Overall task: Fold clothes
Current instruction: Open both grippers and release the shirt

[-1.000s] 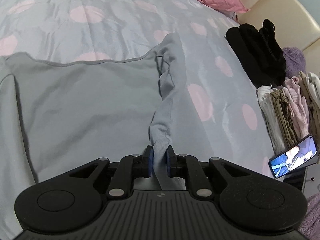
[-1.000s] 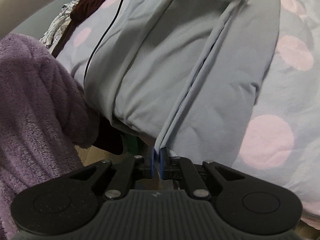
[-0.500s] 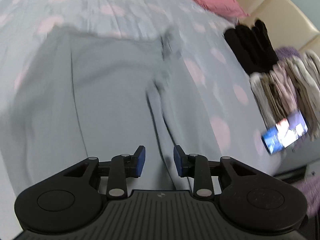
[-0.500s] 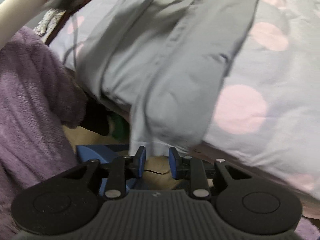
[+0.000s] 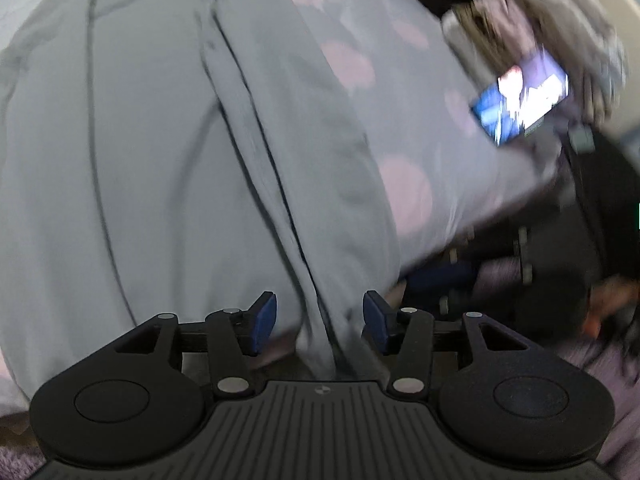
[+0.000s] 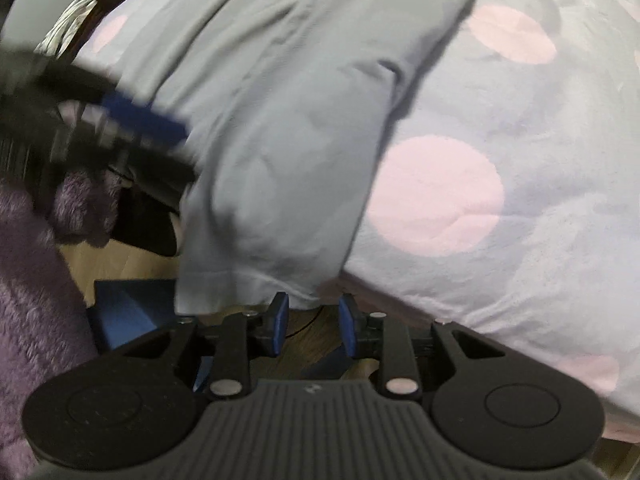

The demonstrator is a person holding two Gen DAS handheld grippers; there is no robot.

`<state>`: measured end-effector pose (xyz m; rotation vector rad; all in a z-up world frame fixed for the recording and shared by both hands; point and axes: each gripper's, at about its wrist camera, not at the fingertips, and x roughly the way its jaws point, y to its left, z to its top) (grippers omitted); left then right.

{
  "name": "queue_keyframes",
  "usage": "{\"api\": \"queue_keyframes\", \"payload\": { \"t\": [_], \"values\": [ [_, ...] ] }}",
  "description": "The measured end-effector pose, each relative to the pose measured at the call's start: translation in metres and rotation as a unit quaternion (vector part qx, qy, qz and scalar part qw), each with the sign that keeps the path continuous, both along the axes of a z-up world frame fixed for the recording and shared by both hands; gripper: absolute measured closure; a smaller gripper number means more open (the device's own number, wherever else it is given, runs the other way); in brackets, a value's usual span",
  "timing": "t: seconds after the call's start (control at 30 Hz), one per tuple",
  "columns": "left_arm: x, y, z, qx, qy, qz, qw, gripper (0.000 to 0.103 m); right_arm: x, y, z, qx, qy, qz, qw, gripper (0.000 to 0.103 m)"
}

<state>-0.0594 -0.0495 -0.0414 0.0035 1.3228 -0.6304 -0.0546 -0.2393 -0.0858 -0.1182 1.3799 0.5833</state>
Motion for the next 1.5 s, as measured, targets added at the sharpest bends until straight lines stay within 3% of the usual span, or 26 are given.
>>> {"api": "queue_keyframes", "payload": {
  "t": [0.1,0.27,0.3,0.33,0.37,0.43,0.57,0.67,0.87,0.93,1.0,1.17,1.4,1.5],
  "values": [
    [-0.009,-0.013,-0.013,0.042,-0.024,-0.034,0.9983,0.057,0.007,-0.006,-0.009,0.024,0.004,-0.019,1.000,0.072],
    [-0.008,-0.008,-0.021,0.031,-0.032,-0.041,0.9981,0.058,0.017,-0.012,-0.030,0.062,0.029,-0.050,0.996,0.071],
    [-0.009,-0.007,-0.021,0.031,-0.034,-0.048,0.9978,0.068,0.017,-0.012,-0.033,0.066,0.031,-0.052,0.996,0.081],
    [-0.011,-0.005,-0.020,0.030,-0.036,-0.054,0.9975,0.084,0.016,-0.013,-0.030,0.069,0.032,-0.050,0.996,0.099],
    [-0.012,-0.003,-0.019,0.027,-0.036,-0.059,0.9972,0.092,0.015,-0.013,-0.028,0.072,0.033,-0.048,0.996,0.099],
    [-0.010,0.002,-0.017,-0.008,-0.015,-0.060,0.9981,0.097,0.009,-0.016,-0.017,0.076,0.049,-0.047,0.995,0.100],
    [-0.007,0.007,-0.015,-0.041,0.009,-0.078,0.9961,0.099,-0.009,-0.022,0.013,0.073,0.043,-0.025,0.996,0.100],
    [0.001,0.015,-0.028,-0.053,0.044,-0.064,0.9956,0.099,-0.012,-0.026,0.009,0.073,0.048,-0.031,0.996,0.100],
    [-0.001,0.009,-0.048,-0.005,0.071,-0.065,0.9953,0.099,-0.016,-0.012,-0.003,0.035,0.051,-0.010,0.998,0.098],
    [-0.003,0.010,-0.046,0.011,0.071,-0.064,0.9954,0.093,-0.017,-0.009,-0.006,0.010,0.047,-0.006,0.999,0.096],
    [-0.005,0.013,-0.038,0.018,0.063,-0.058,0.9962,0.088,-0.015,-0.013,0.002,0.009,0.035,-0.011,0.999,0.094],
    [0.006,0.027,0.002,-0.022,0.016,-0.054,0.9982,0.084,-0.006,-0.021,0.024,0.006,-0.002,-0.019,1.000,0.083],
    [0.075,0.017,0.035,-0.012,-0.098,-0.049,0.9938,0.083,0.028,-0.019,0.048,-0.024,-0.057,0.005,0.998,0.077],
    [0.115,0.014,0.038,-0.010,-0.133,-0.039,0.9903,0.072,0.043,-0.012,0.054,-0.031,-0.073,0.018,0.997,0.073]
  ]
}}
